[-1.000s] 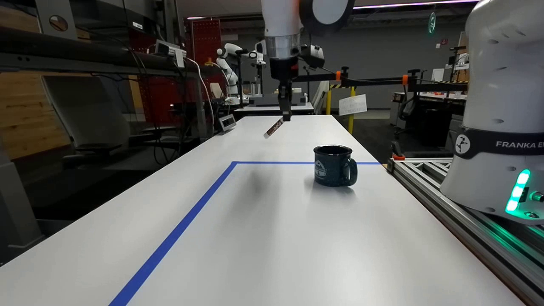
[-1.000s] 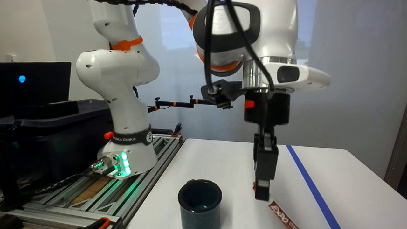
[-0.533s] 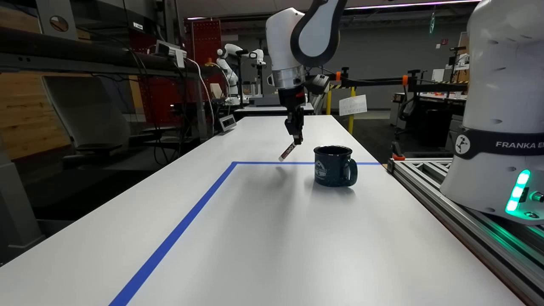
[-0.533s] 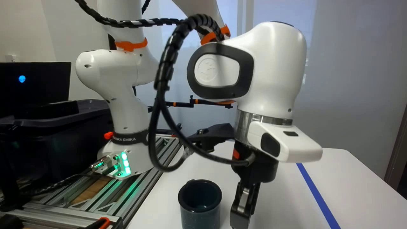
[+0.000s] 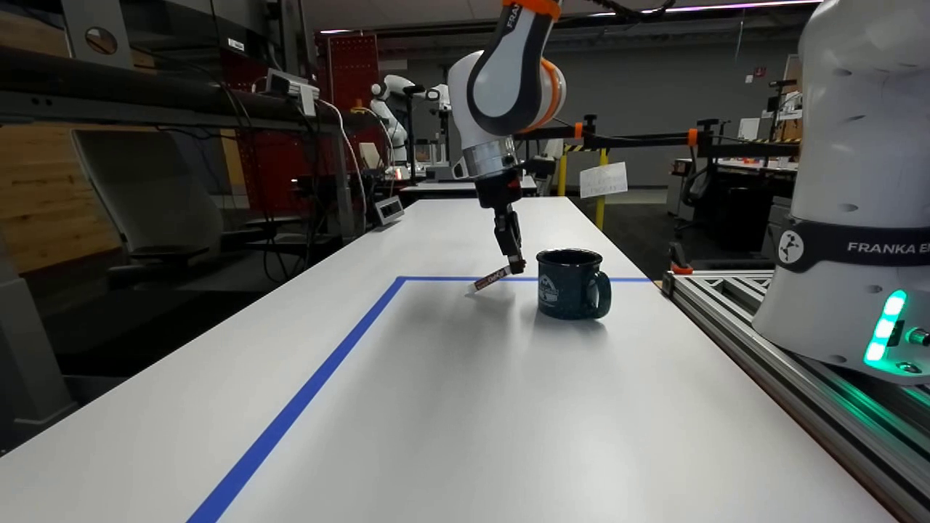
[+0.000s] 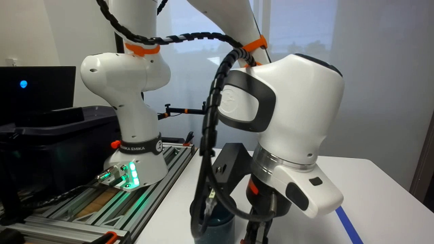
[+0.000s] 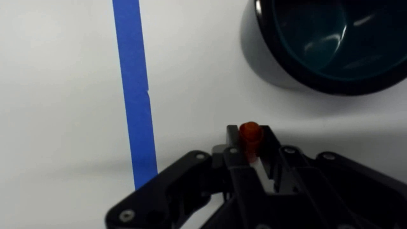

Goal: Remove the marker from the cup

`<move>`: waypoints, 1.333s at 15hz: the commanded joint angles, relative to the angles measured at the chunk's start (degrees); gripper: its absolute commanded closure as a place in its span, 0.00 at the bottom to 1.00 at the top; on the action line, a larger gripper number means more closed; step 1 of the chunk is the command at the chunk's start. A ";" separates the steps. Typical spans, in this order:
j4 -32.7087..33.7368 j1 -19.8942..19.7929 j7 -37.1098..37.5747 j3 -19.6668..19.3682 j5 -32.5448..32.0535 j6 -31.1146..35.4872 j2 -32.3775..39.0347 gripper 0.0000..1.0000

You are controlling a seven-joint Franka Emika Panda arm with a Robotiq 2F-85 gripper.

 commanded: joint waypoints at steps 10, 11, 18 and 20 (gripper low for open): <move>8.27 3.90 0.94 0.45 -11.10 -25.81 -8.79 0.04; 8.33 4.45 2.63 0.86 -10.98 -27.78 -10.37 0.00; 6.36 7.91 11.32 4.59 -8.74 -28.80 -20.43 0.00; 5.33 8.57 13.91 5.58 -9.97 -27.19 -22.99 0.00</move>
